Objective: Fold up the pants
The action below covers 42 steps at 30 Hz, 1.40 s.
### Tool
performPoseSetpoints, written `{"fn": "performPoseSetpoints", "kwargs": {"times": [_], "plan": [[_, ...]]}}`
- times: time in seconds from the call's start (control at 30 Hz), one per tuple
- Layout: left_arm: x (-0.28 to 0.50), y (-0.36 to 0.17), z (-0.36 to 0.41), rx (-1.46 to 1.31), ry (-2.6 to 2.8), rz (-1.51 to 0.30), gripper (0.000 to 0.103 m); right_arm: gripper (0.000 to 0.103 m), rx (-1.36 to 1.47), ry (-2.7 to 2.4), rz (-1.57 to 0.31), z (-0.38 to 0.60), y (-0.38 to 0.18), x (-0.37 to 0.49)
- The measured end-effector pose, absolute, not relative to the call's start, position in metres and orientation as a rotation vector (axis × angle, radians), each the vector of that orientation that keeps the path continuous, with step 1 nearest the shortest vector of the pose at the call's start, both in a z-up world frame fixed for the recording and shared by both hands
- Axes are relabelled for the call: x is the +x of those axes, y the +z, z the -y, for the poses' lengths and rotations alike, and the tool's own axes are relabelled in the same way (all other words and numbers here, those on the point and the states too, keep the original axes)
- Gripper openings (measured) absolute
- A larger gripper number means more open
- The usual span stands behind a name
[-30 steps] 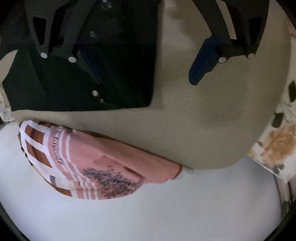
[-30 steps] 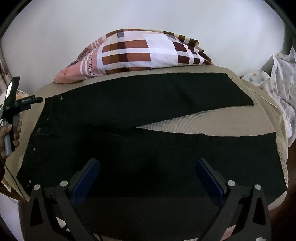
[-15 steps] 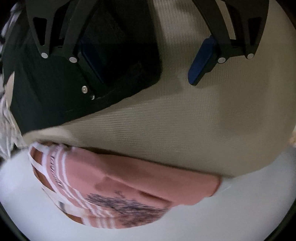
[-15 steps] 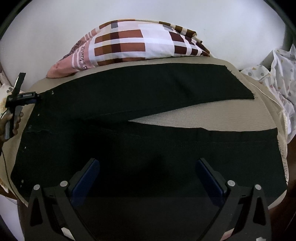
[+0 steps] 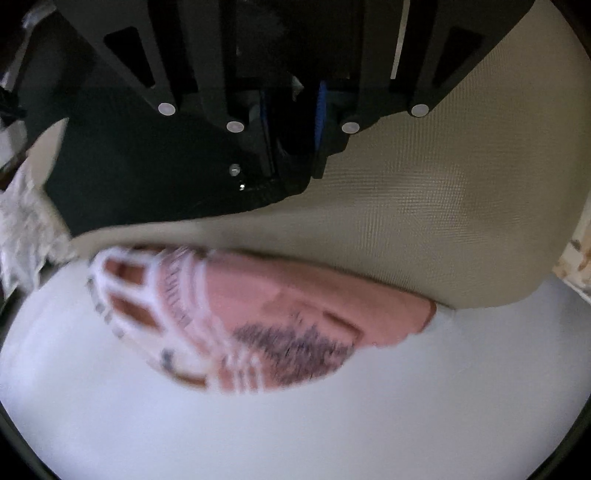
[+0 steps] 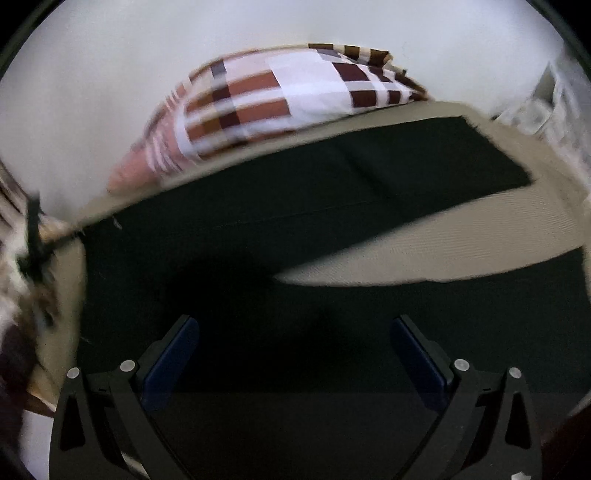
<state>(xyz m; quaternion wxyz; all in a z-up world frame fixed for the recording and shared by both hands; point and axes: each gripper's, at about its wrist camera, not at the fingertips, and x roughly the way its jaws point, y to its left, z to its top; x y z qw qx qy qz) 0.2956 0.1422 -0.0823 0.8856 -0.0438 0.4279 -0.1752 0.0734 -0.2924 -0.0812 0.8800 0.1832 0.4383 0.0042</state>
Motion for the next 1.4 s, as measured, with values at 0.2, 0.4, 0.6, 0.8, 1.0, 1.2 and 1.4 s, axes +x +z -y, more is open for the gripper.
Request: {"fn": "performPoseSetpoints", "kwargs": {"times": [0.2, 0.4, 0.6, 0.8, 1.0, 1.2, 1.4], "plan": [[0.239, -0.046, -0.126, -0.068, -0.407, -0.798, 0.019, 0.099, 0.712, 0.195, -0.889, 0.323, -0.075, 0.127], [0.187, -0.036, -0.122, -0.107, -0.440, -0.767, 0.019, 0.097, 0.966, 0.257, -0.917, 0.342, -0.094, 0.193], [0.148, -0.032, -0.130, -0.207, -0.449, -0.747, 0.019, 0.084, 1.059, 0.284, -1.003, 0.333, -0.118, 0.251], [0.121, -0.039, -0.129, -0.247, -0.447, -0.778, 0.019, 0.041, 1.069, 0.264, -1.008, 0.327, -0.121, 0.279], [0.117, -0.047, -0.128, -0.249, -0.428, -0.814, 0.019, 0.007, 0.987, 0.216, -1.023, 0.325, -0.126, 0.270], [0.095, -0.048, -0.135, -0.250, -0.402, -0.832, 0.019, 0.007, 0.948, 0.218, -0.981, 0.321, -0.121, 0.204], [0.060, -0.054, -0.138, -0.244, -0.373, -0.873, 0.019, 0.007, 0.939, 0.195, -1.003, 0.317, -0.131, 0.131]]}}
